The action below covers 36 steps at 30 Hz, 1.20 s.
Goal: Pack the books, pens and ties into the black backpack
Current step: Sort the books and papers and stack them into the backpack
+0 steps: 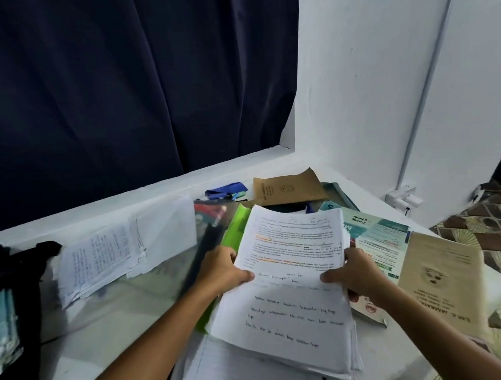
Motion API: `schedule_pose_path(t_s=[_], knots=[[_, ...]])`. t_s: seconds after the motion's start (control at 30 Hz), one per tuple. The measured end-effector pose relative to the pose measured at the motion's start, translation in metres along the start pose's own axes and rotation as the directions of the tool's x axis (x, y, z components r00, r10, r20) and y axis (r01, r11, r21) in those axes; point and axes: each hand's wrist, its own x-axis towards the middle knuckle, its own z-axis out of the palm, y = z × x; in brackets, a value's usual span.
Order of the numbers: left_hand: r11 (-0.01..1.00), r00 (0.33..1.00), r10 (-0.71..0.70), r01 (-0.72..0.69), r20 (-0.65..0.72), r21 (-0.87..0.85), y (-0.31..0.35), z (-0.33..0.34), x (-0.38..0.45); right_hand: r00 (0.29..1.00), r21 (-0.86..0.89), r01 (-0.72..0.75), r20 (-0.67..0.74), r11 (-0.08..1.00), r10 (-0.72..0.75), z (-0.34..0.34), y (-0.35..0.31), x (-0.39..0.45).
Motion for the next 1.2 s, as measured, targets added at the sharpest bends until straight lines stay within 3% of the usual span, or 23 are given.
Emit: schedule_pose_path(t_s=[0.13, 0.2, 0.3, 0.43, 0.57, 0.8, 0.9, 0.97, 1.1, 1.2], knots=[[1.0, 1.0, -0.004, 0.004, 0.008, 0.02, 0.0, 0.003, 0.003, 0.999, -0.329, -0.019, -0.036, 0.944, 0.007, 0.0, -0.002, -0.001], [1.0, 1.0, -0.008, 0.008, 0.017, -0.009, 0.001, 0.002, 0.005, 0.998, -0.413, 0.006, -0.051, 0.911, -0.029, -0.001, 0.0, -0.001], [0.997, 1.0, 0.001, 0.001, 0.025, -0.073, -0.002, 0.004, 0.014, 0.998, -0.268, -0.018, -0.057, 0.963, 0.003, -0.007, 0.007, 0.003], [0.999, 0.999, 0.017, -0.016, 0.029, -0.032, -0.001, 0.007, 0.02, 0.99, 0.002, -0.131, -0.045, 0.991, 0.131, -0.016, 0.018, 0.009], [1.0, 0.999, 0.008, -0.008, 0.047, -0.008, 0.0, 0.01, 0.028, 0.99, 0.1, -0.133, -0.026, 0.986, 0.136, -0.017, 0.018, 0.005], [0.999, 0.997, 0.035, -0.035, 0.065, -0.001, -0.003, 0.01, 0.035, 0.993, 0.026, -0.114, -0.022, 0.993, 0.115, -0.017, 0.017, 0.01], [0.998, 0.999, 0.032, -0.031, 0.017, -0.055, -0.008, 0.007, 0.029, 0.998, -0.248, -0.067, -0.033, 0.966, 0.061, -0.02, 0.013, 0.014], [0.996, 0.994, -0.002, -0.007, -0.111, -0.084, -0.017, -0.004, 0.021, 0.995, -0.402, -0.008, -0.09, 0.916, -0.031, -0.024, 0.008, 0.017], [0.979, 0.902, -0.187, 0.137, -0.39, -0.153, -0.06, -0.039, 0.004, 0.99, -0.447, 0.019, -0.119, 0.894, -0.081, -0.029, 0.001, 0.036], [0.878, 0.801, -0.463, 0.356, -0.379, -0.32, -0.109, -0.058, -0.005, 0.988, -0.462, 0.033, -0.119, 0.886, -0.099, -0.025, -0.011, 0.051]])
